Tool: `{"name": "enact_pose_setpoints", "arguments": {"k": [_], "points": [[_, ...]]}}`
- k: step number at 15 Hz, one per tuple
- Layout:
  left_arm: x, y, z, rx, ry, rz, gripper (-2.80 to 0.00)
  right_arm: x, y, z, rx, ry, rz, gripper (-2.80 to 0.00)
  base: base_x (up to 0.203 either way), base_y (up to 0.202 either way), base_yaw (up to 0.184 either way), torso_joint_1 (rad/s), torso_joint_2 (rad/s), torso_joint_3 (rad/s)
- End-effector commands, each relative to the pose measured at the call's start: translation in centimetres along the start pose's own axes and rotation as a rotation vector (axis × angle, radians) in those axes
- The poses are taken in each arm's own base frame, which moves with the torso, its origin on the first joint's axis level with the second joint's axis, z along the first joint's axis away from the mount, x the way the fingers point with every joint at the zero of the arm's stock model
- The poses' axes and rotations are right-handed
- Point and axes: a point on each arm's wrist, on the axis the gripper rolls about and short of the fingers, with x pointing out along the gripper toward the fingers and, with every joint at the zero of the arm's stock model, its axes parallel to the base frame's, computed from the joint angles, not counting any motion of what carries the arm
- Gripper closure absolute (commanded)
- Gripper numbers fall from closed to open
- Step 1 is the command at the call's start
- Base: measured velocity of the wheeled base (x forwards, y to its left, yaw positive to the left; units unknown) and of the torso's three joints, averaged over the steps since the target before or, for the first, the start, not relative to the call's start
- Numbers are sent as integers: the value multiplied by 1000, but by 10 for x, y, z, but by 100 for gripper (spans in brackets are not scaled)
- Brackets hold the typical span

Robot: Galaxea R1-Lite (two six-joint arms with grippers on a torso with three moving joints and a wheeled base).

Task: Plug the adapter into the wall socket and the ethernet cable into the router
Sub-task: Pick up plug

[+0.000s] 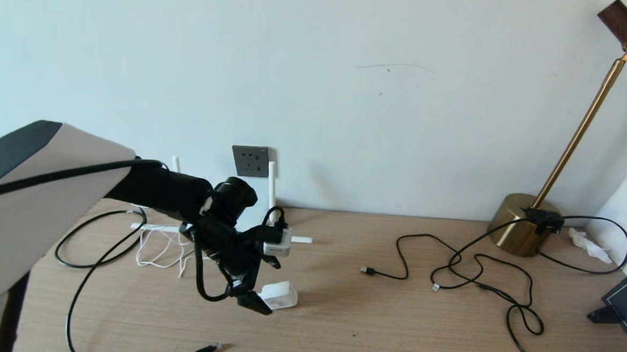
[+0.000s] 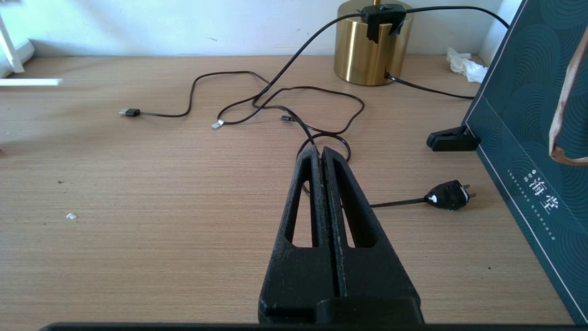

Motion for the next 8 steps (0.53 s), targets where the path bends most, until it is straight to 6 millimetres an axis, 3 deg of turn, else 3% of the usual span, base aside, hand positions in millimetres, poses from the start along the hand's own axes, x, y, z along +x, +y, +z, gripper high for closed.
{"name": "enact_pose_setpoints", "arguments": {"k": [1, 8], "points": [[7, 2, 1, 6, 4, -14, -280, 0, 0, 0, -1, -1, -1, 0, 0, 0, 0, 0, 0, 0], [10, 0, 15, -14, 42, -30, -280, 0, 0, 0, 0, 0, 0, 0, 0, 0, 0, 0, 0, 0]]}}
